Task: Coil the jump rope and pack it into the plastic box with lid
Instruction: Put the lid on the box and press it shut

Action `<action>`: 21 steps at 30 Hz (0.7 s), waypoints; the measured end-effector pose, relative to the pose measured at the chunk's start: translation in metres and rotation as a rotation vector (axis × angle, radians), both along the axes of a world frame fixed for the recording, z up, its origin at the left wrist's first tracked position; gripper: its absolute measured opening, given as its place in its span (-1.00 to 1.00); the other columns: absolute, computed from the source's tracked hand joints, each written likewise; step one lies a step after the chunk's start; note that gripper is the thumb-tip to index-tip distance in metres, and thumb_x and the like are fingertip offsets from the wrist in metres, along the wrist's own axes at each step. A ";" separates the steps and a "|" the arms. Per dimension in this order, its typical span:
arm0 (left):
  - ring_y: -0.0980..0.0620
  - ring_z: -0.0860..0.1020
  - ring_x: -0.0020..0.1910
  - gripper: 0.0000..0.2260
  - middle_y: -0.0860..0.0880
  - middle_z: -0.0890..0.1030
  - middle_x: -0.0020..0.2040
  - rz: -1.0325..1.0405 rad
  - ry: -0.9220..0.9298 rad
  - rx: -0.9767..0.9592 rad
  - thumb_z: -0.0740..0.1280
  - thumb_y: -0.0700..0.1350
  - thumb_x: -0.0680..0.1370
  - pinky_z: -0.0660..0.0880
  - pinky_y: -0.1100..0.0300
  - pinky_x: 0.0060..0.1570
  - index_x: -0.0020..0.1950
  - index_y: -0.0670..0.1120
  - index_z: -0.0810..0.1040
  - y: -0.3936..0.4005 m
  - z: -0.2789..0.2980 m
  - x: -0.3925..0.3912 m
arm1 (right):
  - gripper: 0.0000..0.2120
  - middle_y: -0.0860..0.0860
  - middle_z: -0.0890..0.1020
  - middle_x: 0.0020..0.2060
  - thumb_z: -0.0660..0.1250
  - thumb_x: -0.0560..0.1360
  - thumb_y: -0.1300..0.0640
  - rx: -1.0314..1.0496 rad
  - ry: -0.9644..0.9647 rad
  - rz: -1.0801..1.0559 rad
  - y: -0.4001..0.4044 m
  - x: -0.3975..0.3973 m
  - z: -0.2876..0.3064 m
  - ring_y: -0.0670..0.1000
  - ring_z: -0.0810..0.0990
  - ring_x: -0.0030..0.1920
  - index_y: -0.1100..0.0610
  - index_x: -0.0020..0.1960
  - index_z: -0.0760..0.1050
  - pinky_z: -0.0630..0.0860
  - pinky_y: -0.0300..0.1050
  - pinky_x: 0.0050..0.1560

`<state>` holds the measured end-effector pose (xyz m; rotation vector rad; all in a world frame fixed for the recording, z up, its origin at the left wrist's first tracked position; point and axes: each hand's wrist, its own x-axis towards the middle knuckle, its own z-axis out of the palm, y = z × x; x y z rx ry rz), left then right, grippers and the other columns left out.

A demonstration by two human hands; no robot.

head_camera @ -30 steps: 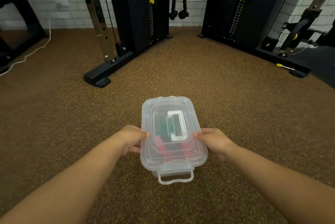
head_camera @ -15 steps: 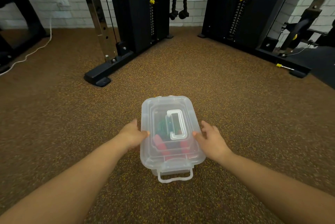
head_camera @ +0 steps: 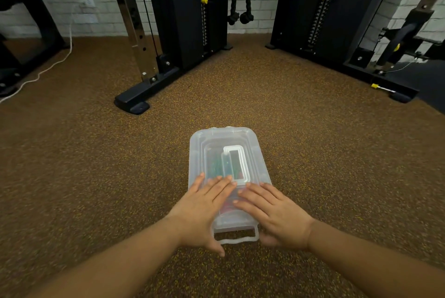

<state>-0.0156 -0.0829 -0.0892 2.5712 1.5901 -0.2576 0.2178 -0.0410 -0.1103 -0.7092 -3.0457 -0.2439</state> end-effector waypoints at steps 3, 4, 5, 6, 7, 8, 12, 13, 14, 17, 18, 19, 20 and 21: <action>0.02 -0.27 0.53 0.19 0.05 -0.26 0.57 -0.004 -0.007 -0.017 0.29 0.50 0.21 -0.32 -0.08 0.48 0.52 0.01 -0.35 0.000 0.000 0.001 | -0.32 0.06 0.41 0.40 0.21 0.45 -0.25 -0.084 0.061 0.004 0.003 0.002 0.004 0.10 0.31 0.44 0.03 0.47 0.20 0.23 0.12 0.45; 0.03 -0.25 0.54 0.15 0.06 -0.24 0.57 0.003 -0.034 -0.021 0.25 0.50 0.24 -0.33 -0.05 0.47 0.53 0.02 -0.33 0.001 -0.001 0.000 | -0.37 0.05 0.41 0.40 0.17 0.49 -0.25 -0.113 0.083 -0.003 0.004 0.002 0.006 0.08 0.30 0.44 0.02 0.46 0.21 0.18 0.09 0.47; 0.05 -0.23 0.54 0.09 0.07 -0.22 0.58 0.014 -0.071 -0.028 0.21 0.50 0.28 -0.36 -0.01 0.46 0.53 0.04 -0.31 0.002 -0.001 -0.002 | -0.40 0.04 0.40 0.40 0.13 0.52 -0.26 -0.129 0.097 -0.005 0.005 0.002 0.007 0.07 0.28 0.44 0.02 0.46 0.22 0.16 0.08 0.48; 0.07 -0.21 0.55 0.02 0.09 -0.20 0.58 0.023 -0.107 -0.038 0.18 0.49 0.32 -0.38 0.02 0.45 0.54 0.06 -0.29 0.003 -0.001 -0.003 | -0.42 0.04 0.40 0.40 0.09 0.54 -0.27 -0.137 0.105 -0.001 0.006 0.002 0.007 0.07 0.28 0.45 0.01 0.45 0.22 0.17 0.08 0.48; 0.08 -0.20 0.55 -0.03 0.10 -0.19 0.58 0.026 -0.132 -0.051 0.15 0.47 0.36 -0.39 0.04 0.45 0.54 0.08 -0.28 0.004 -0.001 -0.004 | -0.43 0.04 0.40 0.40 0.06 0.55 -0.27 -0.147 0.114 0.006 0.006 0.002 0.006 0.07 0.27 0.45 0.01 0.45 0.22 0.18 0.10 0.46; 0.10 -0.21 0.54 -0.06 0.11 -0.20 0.57 0.023 -0.144 -0.064 0.14 0.46 0.38 -0.39 0.04 0.45 0.54 0.09 -0.28 0.005 0.000 -0.004 | -0.44 0.05 0.40 0.40 0.03 0.56 -0.26 -0.158 0.124 0.011 0.007 0.003 0.005 0.07 0.27 0.45 0.02 0.45 0.22 0.19 0.12 0.45; 0.14 -0.25 0.52 -0.17 0.10 -0.23 0.56 0.009 -0.142 -0.114 0.10 0.38 0.47 -0.41 0.08 0.43 0.53 0.09 -0.28 0.006 0.006 -0.005 | -0.52 -0.01 0.44 0.38 0.07 0.58 -0.17 -0.189 0.186 0.002 0.008 0.002 0.005 0.04 0.29 0.44 -0.01 0.44 0.25 0.21 0.07 0.44; 0.13 -0.24 0.52 -0.20 0.10 -0.23 0.56 0.007 -0.141 -0.119 0.09 0.37 0.49 -0.40 0.09 0.43 0.53 0.09 -0.28 0.007 0.007 -0.005 | -0.54 -0.02 0.45 0.37 0.08 0.58 -0.15 -0.185 0.192 0.009 0.009 0.002 0.006 0.02 0.29 0.43 -0.02 0.43 0.27 0.19 0.04 0.42; 0.13 -0.25 0.52 -0.21 0.10 -0.23 0.56 0.006 -0.139 -0.125 0.08 0.37 0.49 -0.40 0.10 0.44 0.53 0.10 -0.29 0.008 0.009 -0.005 | -0.55 -0.03 0.46 0.36 0.09 0.58 -0.15 -0.178 0.192 0.018 0.010 0.002 0.006 0.01 0.29 0.42 -0.02 0.42 0.28 0.17 0.01 0.39; 0.10 -0.26 0.52 -0.20 0.14 -0.26 0.55 0.017 -0.146 -0.146 0.08 0.39 0.48 -0.40 0.11 0.43 0.52 0.14 -0.31 0.008 0.007 -0.006 | -0.56 -0.05 0.46 0.34 0.10 0.57 -0.18 -0.203 0.173 0.014 0.014 0.002 0.008 0.00 0.32 0.41 -0.05 0.39 0.31 0.19 -0.03 0.36; 0.11 -0.26 0.52 -0.20 0.16 -0.27 0.54 0.026 -0.154 -0.151 0.07 0.40 0.47 -0.40 0.11 0.42 0.51 0.16 -0.31 0.008 0.006 -0.006 | -0.56 -0.05 0.46 0.32 0.10 0.56 -0.21 -0.215 0.173 0.005 0.015 0.001 0.009 -0.01 0.34 0.39 -0.06 0.37 0.32 0.22 -0.03 0.35; 0.12 -0.26 0.52 -0.21 0.18 -0.27 0.54 0.031 -0.163 -0.151 0.06 0.41 0.46 -0.40 0.12 0.42 0.51 0.18 -0.31 0.007 0.006 -0.007 | -0.57 -0.05 0.47 0.29 0.10 0.55 -0.23 -0.227 0.177 -0.002 0.016 0.000 0.011 -0.01 0.37 0.35 -0.06 0.34 0.34 0.25 -0.05 0.32; 0.14 -0.24 0.52 -0.24 0.19 -0.24 0.55 0.033 -0.180 -0.139 0.03 0.41 0.47 -0.39 0.12 0.43 0.52 0.19 -0.27 0.007 0.006 -0.008 | -0.58 -0.04 0.49 0.25 0.09 0.55 -0.24 -0.235 0.189 -0.005 0.018 -0.003 0.014 -0.02 0.40 0.30 -0.05 0.30 0.37 0.27 -0.06 0.29; 0.17 -0.20 0.52 -0.29 0.19 -0.18 0.56 0.039 -0.210 -0.113 0.00 0.40 0.50 -0.36 0.12 0.44 0.53 0.19 -0.21 0.007 0.006 -0.008 | -0.59 -0.03 0.51 0.20 0.08 0.55 -0.23 -0.240 0.212 -0.010 0.020 -0.007 0.017 -0.03 0.43 0.25 -0.04 0.26 0.40 0.28 -0.08 0.25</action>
